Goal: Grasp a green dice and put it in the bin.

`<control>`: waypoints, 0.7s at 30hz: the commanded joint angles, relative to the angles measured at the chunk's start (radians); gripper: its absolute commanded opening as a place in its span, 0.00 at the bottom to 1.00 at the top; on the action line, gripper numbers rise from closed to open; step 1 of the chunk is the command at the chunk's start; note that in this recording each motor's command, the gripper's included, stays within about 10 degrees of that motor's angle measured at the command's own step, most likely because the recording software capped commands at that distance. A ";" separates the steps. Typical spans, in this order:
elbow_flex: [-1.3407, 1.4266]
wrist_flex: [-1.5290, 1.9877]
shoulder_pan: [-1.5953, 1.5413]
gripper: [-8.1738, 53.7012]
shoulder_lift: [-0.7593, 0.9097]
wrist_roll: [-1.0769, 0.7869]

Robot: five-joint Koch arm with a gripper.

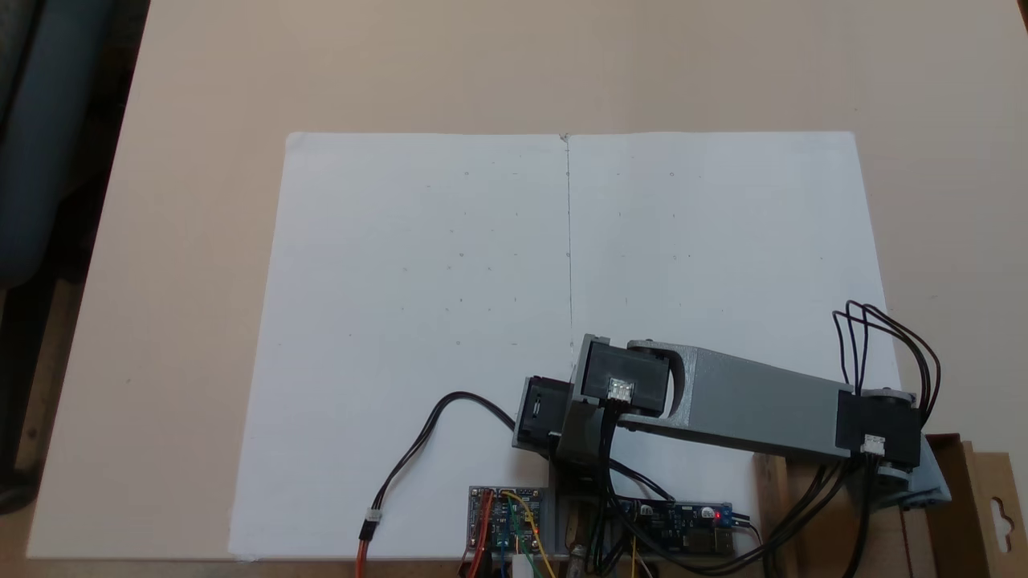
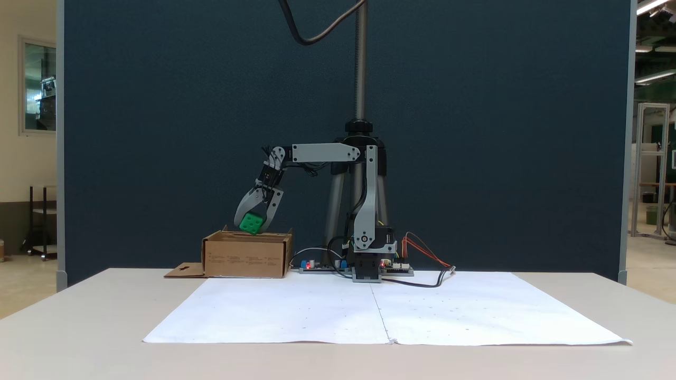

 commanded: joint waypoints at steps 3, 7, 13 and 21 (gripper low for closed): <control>-0.041 -0.011 0.026 0.33 0.023 -0.091; -0.035 -0.009 0.026 0.62 0.021 -0.089; -0.020 -0.011 0.021 0.77 0.021 -0.043; -0.069 -0.086 -0.183 0.77 0.132 0.297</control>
